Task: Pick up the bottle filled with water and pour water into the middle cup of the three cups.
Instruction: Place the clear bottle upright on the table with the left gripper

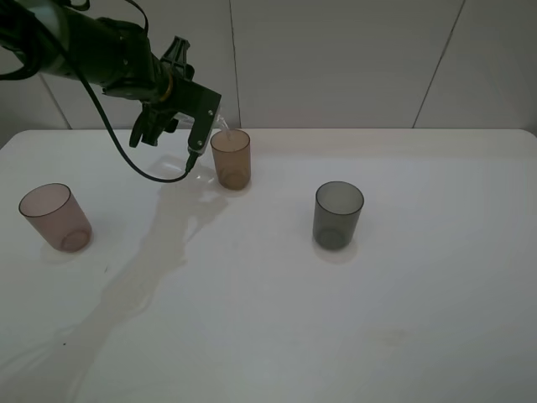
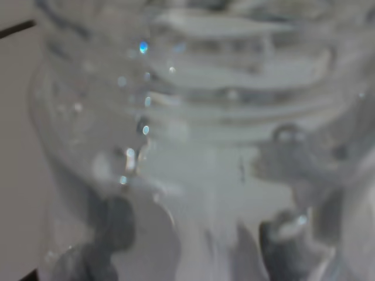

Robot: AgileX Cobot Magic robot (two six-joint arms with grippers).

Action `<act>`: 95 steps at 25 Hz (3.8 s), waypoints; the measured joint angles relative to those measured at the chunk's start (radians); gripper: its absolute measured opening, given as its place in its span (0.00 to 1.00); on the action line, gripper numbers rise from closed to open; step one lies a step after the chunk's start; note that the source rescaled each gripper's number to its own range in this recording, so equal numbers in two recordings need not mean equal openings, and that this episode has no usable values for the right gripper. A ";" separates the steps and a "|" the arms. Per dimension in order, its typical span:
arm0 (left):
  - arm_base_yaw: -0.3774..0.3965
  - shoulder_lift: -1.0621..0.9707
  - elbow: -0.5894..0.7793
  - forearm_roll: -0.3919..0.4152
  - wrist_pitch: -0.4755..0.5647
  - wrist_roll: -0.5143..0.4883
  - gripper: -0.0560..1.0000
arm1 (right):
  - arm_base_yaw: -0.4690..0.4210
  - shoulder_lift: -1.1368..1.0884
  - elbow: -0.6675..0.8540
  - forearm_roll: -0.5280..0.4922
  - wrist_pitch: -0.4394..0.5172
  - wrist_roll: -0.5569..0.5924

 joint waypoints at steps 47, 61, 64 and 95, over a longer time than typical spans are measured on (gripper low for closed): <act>-0.001 0.000 0.000 0.273 -0.048 0.000 0.07 | 0.000 0.000 0.000 0.000 0.000 0.000; -0.004 0.000 0.000 0.310 -0.060 0.000 0.07 | 0.000 0.000 0.000 0.000 0.000 0.000; -0.008 0.000 0.000 0.331 -0.060 0.000 0.07 | 0.000 0.000 0.000 0.000 0.000 0.000; -0.025 0.000 0.000 0.514 -0.109 0.002 0.07 | 0.000 0.000 0.000 0.000 0.000 0.000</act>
